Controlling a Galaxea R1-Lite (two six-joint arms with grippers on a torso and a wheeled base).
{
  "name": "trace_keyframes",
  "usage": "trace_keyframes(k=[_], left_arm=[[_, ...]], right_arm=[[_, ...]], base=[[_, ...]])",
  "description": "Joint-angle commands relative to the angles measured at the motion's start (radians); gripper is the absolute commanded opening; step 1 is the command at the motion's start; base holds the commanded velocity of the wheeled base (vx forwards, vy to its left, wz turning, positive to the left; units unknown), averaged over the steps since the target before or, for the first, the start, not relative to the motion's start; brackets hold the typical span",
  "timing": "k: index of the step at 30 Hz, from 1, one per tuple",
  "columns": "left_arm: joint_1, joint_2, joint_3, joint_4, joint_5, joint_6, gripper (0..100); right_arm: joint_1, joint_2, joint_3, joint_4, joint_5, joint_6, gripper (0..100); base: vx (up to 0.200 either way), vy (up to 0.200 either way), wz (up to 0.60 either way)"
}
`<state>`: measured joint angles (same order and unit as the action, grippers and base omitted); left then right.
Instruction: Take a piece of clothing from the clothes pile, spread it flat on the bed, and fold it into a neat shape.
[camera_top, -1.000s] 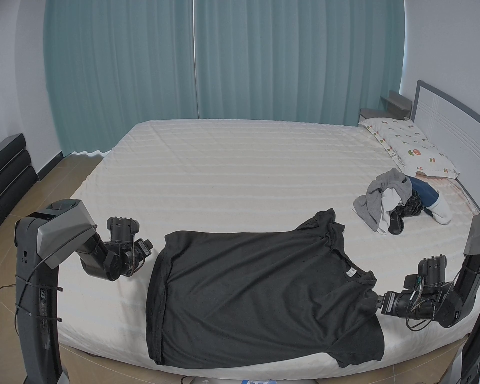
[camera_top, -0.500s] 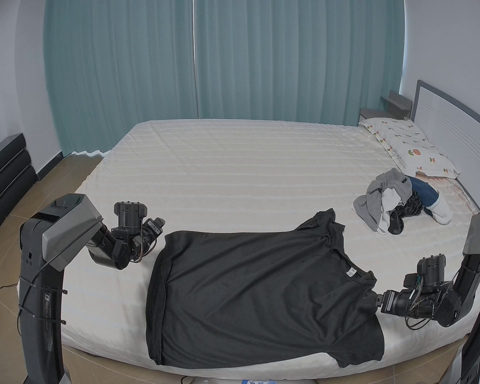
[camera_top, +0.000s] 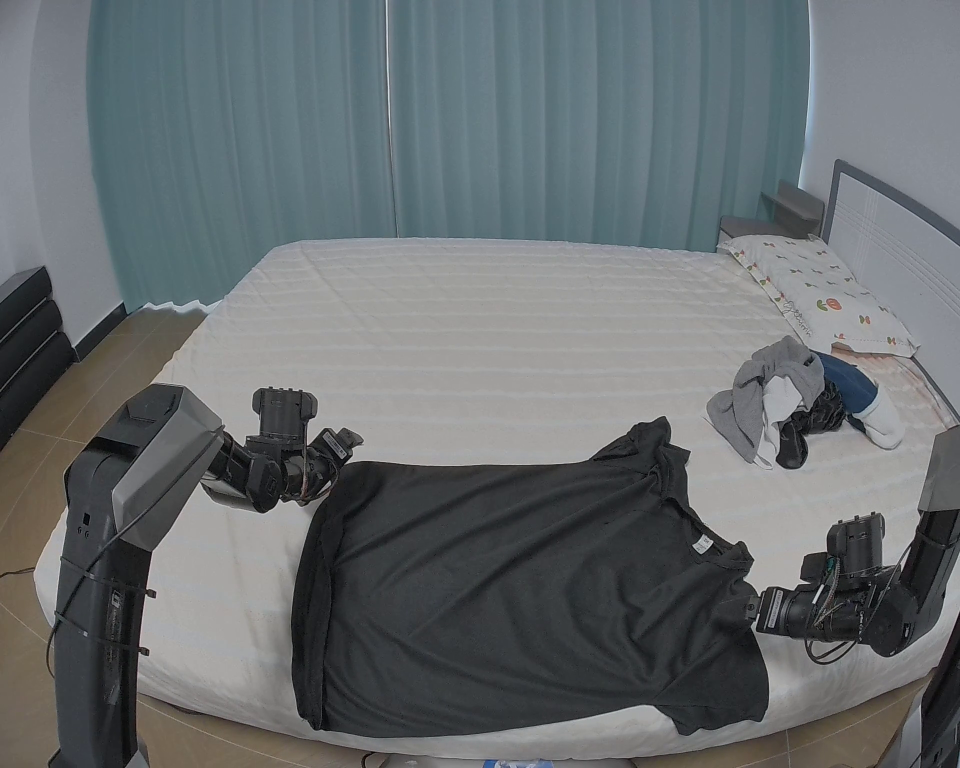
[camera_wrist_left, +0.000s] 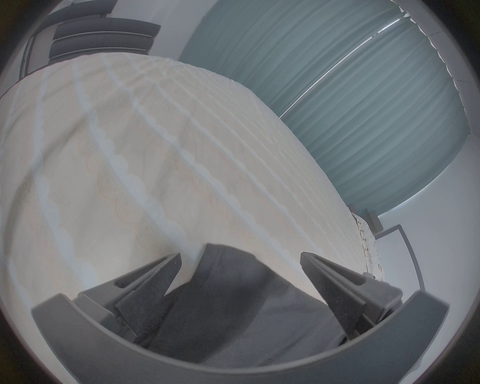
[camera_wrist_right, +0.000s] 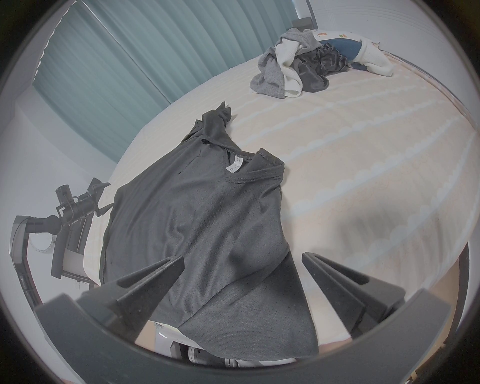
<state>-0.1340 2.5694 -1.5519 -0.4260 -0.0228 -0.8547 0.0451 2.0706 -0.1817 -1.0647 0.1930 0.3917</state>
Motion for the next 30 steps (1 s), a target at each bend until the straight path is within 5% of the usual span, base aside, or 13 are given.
trace_keyframes(k=[1, 11, 12, 20, 30], left_arm=[[-0.001, 0.034, -0.017, 0.001, -0.003, -0.001, 100], [-0.006, 0.077, -0.07, -0.005, 0.006, -0.001, 100], [-0.006, 0.078, -0.071, -0.005, 0.006, -0.001, 0], [-0.007, 0.084, -0.08, -0.007, 0.017, 0.005, 0], [-0.006, 0.164, -0.191, -0.126, 0.119, 0.0, 0]], right_arm=[[0.009, 0.005, 0.004, 0.0, 0.0, -0.001, 100], [0.016, 0.003, 0.005, -0.001, -0.001, 0.003, 100], [0.016, 0.003, 0.007, -0.001, -0.001, 0.003, 100], [0.018, 0.005, 0.005, -0.001, -0.001, 0.003, 100], [0.016, 0.003, 0.004, -0.001, -0.001, 0.003, 100]], base=[[0.0, 0.0, 0.0], [0.0, 0.0, 0.0], [0.0, 0.0, 0.0], [0.0, 0.0, 0.0], [0.0, 0.0, 0.0]])
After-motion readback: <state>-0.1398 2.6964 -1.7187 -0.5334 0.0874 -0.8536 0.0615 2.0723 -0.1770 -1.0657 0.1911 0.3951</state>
